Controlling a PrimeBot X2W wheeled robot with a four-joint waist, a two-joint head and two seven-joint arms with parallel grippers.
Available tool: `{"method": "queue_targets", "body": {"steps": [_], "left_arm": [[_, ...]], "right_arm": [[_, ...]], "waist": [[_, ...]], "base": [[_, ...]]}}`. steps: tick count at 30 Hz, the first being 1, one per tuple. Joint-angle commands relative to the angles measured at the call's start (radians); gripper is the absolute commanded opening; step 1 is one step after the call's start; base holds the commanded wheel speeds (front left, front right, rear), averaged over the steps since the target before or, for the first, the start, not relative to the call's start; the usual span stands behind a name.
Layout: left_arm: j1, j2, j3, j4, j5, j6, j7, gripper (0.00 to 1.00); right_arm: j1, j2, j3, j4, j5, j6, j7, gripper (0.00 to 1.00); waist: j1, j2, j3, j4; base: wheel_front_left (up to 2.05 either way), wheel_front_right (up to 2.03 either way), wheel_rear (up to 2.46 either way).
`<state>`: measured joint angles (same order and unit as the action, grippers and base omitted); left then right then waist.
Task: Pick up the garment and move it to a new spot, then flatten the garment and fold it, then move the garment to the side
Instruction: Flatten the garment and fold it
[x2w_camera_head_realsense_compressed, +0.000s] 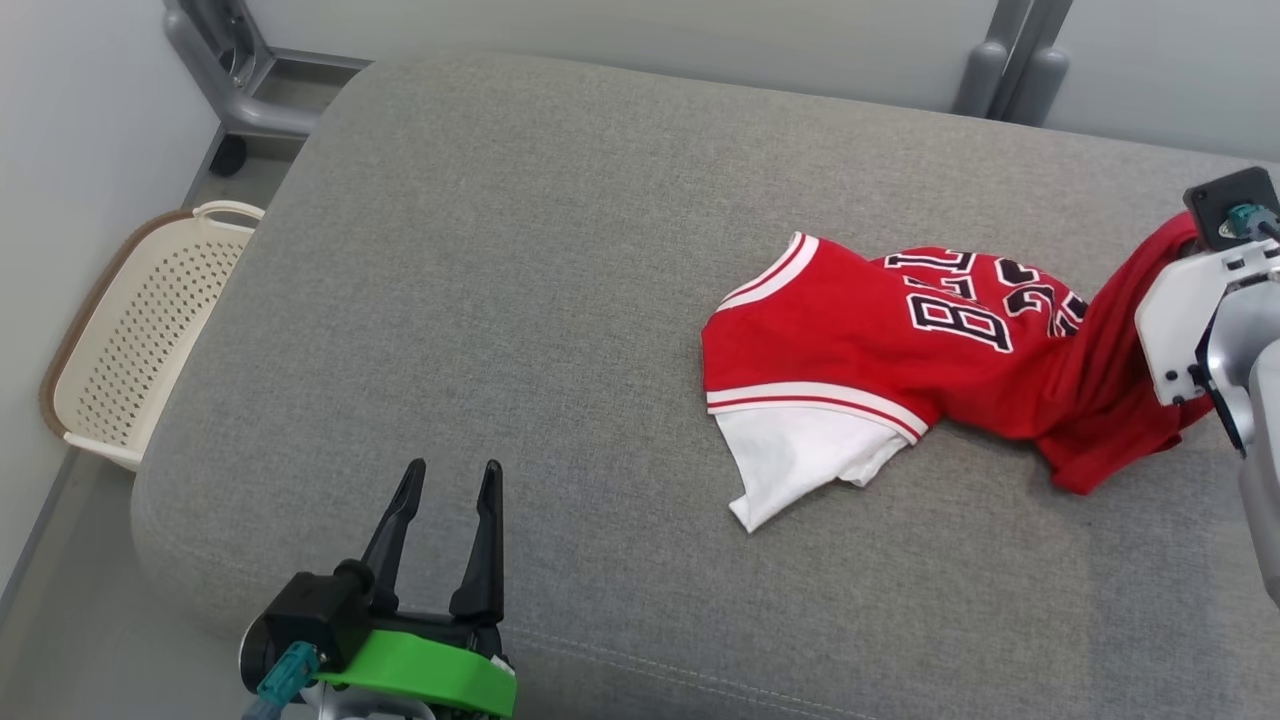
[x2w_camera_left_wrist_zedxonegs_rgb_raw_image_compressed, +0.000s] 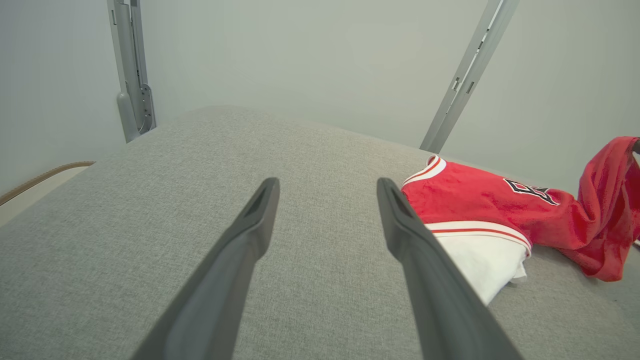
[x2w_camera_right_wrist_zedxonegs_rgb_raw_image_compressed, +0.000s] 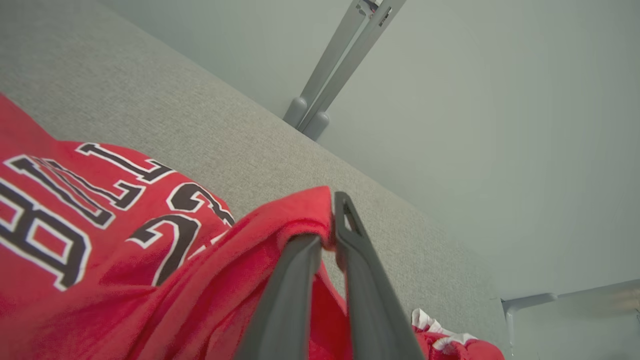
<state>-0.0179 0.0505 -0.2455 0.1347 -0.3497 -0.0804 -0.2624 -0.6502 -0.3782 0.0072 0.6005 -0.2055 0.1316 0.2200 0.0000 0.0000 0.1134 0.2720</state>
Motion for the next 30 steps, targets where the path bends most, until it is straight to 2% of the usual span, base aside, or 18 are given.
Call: {"method": "queue_targets", "body": {"steps": [1,5,9,14,21,26,30], "left_arm": [[-0.014,0.001,-0.001,-0.002,-0.004,-0.001,-0.003,1.00],[-0.019,0.001,0.004,-0.003,-0.005,0.008,-0.003,1.00],[-0.006,0.001,0.018,-0.004,-0.005,0.014,-0.003,1.00],[0.002,0.001,0.024,-0.008,-0.004,0.016,-0.003,1.00],[0.006,0.001,0.026,-0.010,-0.005,0.017,-0.003,1.00],[-0.007,0.001,0.022,-0.010,-0.008,0.017,-0.003,1.00],[-0.019,0.001,0.019,-0.010,-0.008,0.018,-0.003,1.00]], "right_arm": [[-0.008,0.001,-0.005,0.033,-0.001,-0.002,0.010,1.00],[0.019,0.000,-0.022,0.092,0.020,-0.002,0.029,1.00],[0.070,-0.002,-0.045,0.085,0.037,-0.002,0.040,1.00],[0.140,0.023,-0.050,0.016,0.076,-0.002,0.024,1.00],[0.306,0.086,-0.006,-0.202,0.147,-0.002,0.035,1.00],[0.420,0.147,0.005,-0.322,0.135,-0.002,0.028,1.00],[0.473,0.214,-0.014,-0.352,0.087,-0.002,-0.005,1.00]], "waist": [[0.0000,0.0000,0.018,0.017],[0.0000,0.0000,0.019,0.016],[0.0000,0.0000,0.005,-0.004],[0.0000,0.0000,-0.007,-0.035],[0.0000,0.0000,-0.017,-0.094],[0.0000,0.0000,-0.015,-0.118],[0.0000,0.0000,-0.007,-0.121]], "base": [[0.00,0.00,0.00],[0.00,0.00,0.00],[0.00,0.00,0.00],[0.00,0.00,0.00],[0.00,0.00,0.00],[0.00,0.00,0.00],[0.00,0.00,0.00]]}}
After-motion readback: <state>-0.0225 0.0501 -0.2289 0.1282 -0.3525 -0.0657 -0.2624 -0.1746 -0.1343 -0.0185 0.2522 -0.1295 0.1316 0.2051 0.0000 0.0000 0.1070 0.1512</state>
